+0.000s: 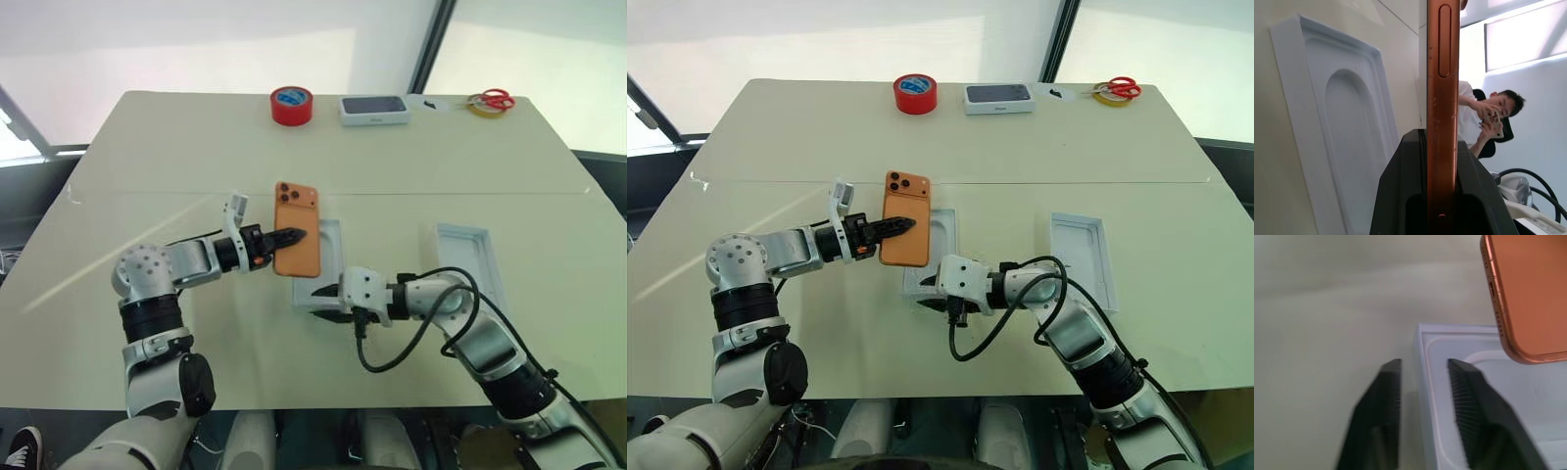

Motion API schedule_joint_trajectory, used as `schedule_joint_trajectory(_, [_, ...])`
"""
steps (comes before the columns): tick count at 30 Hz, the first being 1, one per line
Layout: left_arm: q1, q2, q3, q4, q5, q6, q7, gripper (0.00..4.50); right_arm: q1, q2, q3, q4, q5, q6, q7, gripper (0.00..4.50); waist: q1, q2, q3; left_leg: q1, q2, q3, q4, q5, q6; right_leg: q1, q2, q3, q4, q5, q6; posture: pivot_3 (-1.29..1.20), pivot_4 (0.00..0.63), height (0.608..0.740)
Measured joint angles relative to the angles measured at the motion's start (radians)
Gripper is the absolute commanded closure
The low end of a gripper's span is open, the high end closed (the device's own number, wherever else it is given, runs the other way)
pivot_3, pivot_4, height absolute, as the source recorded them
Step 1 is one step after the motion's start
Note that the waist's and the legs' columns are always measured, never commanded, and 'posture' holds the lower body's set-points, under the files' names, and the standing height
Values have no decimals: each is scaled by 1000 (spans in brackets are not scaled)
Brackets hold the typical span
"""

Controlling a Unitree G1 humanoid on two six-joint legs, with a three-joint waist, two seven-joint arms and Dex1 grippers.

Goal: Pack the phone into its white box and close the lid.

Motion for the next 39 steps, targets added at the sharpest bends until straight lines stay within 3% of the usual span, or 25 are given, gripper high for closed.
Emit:
schedule_joint_trajectory(1, [0,0,1,0,0,1,0,4500,5,-4,-11,-13,13,9,4,892,0,0,0,0,0,0,0,0,0,0,0,0,0,0,0,0,150,740])
schedule_joint_trajectory(5, [12,-3,10,-3,-4,25,7,4500,44,-90,-161,-120,165,102,40,892,4,0,0,0,0,0,1,0,0,1,-1,0,-1,0,0,0,150,740])
schedule_joint_trajectory(9, [68,-45,-4,-11,-3,3,9,4500,93,-177,-229,-64,188,83,69,892,2,-1,0,0,0,0,1,0,0,1,-1,-1,-1,0,0,0,150,740])
schedule_joint_trajectory(13, [110,-109,-38,-37,3,-21,30,4500,34,-152,-274,86,180,70,5,892,-1,0,0,0,1,1,1,0,0,0,0,0,0,1,-1,0,150,740])
schedule_joint_trajectory(28, [151,-117,-95,-86,21,-124,59,4500,12,-135,-278,97,183,19,-8,892,2,0,0,0,0,0,2,0,1,1,0,-1,0,1,-1,0,150,740])
schedule_joint_trajectory(36, [84,-135,-78,-51,-7,-90,91,716,11,-120,-252,97,173,6,-13,813,2,0,0,0,0,0,2,0,1,2,0,-1,0,1,-1,0,150,740])
schedule_joint_trajectory(39, [72,-112,-89,-76,-12,-38,100,716,12,-120,-252,97,162,0,-16,813,-2,0,0,2,1,0,1,0,1,2,0,-1,0,1,-1,0,150,740])
